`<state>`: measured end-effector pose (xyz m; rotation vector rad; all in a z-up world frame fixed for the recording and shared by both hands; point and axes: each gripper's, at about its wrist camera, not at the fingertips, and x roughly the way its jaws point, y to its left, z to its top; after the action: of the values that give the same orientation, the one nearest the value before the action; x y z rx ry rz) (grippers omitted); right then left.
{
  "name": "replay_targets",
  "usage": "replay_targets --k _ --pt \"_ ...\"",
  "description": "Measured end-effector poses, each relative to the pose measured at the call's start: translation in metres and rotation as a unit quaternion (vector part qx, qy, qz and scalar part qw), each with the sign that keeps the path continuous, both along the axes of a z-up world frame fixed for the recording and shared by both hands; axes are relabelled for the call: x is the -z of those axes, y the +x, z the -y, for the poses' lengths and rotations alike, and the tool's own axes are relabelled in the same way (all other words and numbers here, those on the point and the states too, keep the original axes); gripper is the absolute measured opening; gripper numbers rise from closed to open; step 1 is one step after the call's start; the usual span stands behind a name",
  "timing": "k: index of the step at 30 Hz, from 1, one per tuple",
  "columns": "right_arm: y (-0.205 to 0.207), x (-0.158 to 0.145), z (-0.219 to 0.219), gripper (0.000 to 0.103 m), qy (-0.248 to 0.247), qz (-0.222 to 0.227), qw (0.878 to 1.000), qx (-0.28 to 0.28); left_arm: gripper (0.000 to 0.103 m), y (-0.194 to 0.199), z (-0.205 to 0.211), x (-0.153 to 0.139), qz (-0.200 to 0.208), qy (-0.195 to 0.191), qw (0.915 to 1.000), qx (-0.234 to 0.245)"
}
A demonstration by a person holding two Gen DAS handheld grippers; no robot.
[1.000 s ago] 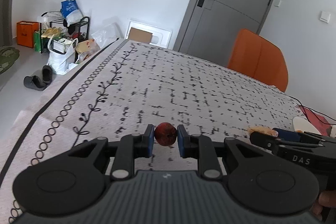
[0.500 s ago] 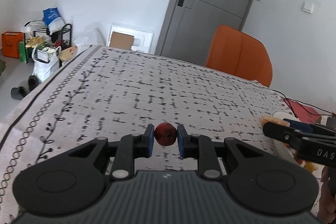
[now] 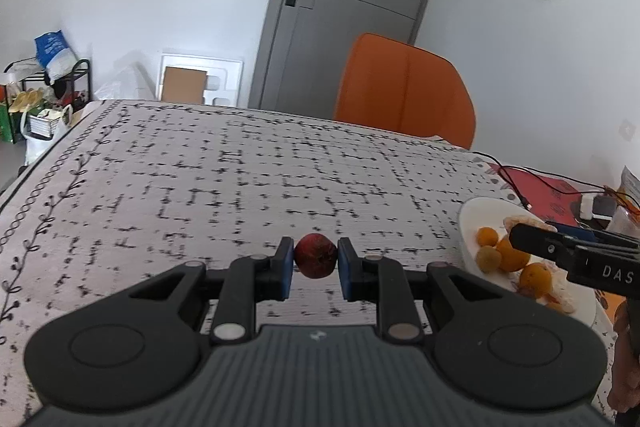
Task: Organize fruits
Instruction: 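Carry both held fruits into the white bowl and open both tools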
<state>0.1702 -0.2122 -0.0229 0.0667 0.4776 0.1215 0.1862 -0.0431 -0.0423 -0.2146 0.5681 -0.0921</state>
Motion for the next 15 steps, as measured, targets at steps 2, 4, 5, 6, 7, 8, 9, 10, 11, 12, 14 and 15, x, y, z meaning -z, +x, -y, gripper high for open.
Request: replay_targets --k 2,4,5,6,7,8,9,10,11,12,14,15 --pt "-0.001 0.001 0.007 0.063 0.003 -0.001 1.0 0.009 0.022 0.002 0.006 0.0 0.0 0.002 1.0 0.006" --pt "-0.002 0.003 0.014 0.063 0.004 -0.001 1.0 0.016 0.022 0.003 0.011 0.0 -0.001 0.003 0.9999 0.012" --pt "-0.003 0.003 0.017 0.063 0.004 -0.001 1.0 0.019 0.022 0.004 0.013 -0.001 0.0 0.004 0.9999 0.015" --pt "-0.004 0.004 0.02 0.063 0.004 -0.001 1.0 0.022 0.022 0.005 0.016 -0.001 0.0 0.005 0.9998 0.017" --pt "-0.004 0.004 0.023 0.063 0.005 -0.001 1.0 0.026 0.022 0.006 0.019 -0.001 0.0 0.006 0.9998 0.02" --pt "-0.005 0.005 0.027 0.063 0.006 -0.001 1.0 0.029 0.022 0.007 0.021 -0.002 0.0 0.006 0.9997 0.022" --pt "-0.005 0.005 0.029 0.063 0.006 0.0 0.999 0.032 0.022 0.008 0.024 -0.002 0.0 0.007 0.9997 0.025" --pt "-0.005 0.006 0.033 0.063 0.006 0.0 0.999 0.036 0.022 0.008 0.026 -0.002 0.0 0.008 0.9996 0.027" --pt "-0.006 0.007 0.036 0.063 0.006 0.0 0.999 0.04 0.022 0.008 0.028 -0.003 0.001 0.008 0.9995 0.03" --pt "-0.006 0.008 0.038 0.063 0.006 -0.001 0.999 0.043 0.022 0.008 0.03 -0.003 0.001 0.009 0.9994 0.032" --pt "-0.005 0.01 0.045 0.063 0.005 -0.001 0.999 0.051 0.022 0.008 0.035 -0.004 0.003 0.01 0.9993 0.037" --pt "-0.004 0.011 0.048 0.063 0.005 -0.002 0.998 0.055 0.022 0.008 0.036 -0.004 0.004 0.011 0.9992 0.038"
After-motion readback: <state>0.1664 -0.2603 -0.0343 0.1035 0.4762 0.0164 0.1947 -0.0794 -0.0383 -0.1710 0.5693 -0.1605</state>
